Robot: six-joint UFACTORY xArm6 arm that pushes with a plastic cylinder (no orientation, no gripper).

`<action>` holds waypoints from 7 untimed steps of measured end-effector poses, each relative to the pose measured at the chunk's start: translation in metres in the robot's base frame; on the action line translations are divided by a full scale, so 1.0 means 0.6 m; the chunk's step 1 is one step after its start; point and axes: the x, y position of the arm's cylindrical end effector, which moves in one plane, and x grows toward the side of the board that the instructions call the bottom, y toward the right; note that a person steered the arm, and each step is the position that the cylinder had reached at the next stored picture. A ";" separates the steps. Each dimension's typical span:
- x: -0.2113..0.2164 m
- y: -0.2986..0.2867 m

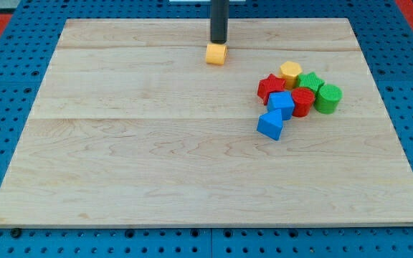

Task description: Push yellow heart into the group of blocks

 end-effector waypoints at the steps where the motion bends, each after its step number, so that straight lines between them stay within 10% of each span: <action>1: 0.017 -0.052; 3: 0.120 -0.006; 6: 0.049 -0.071; 7: 0.013 0.048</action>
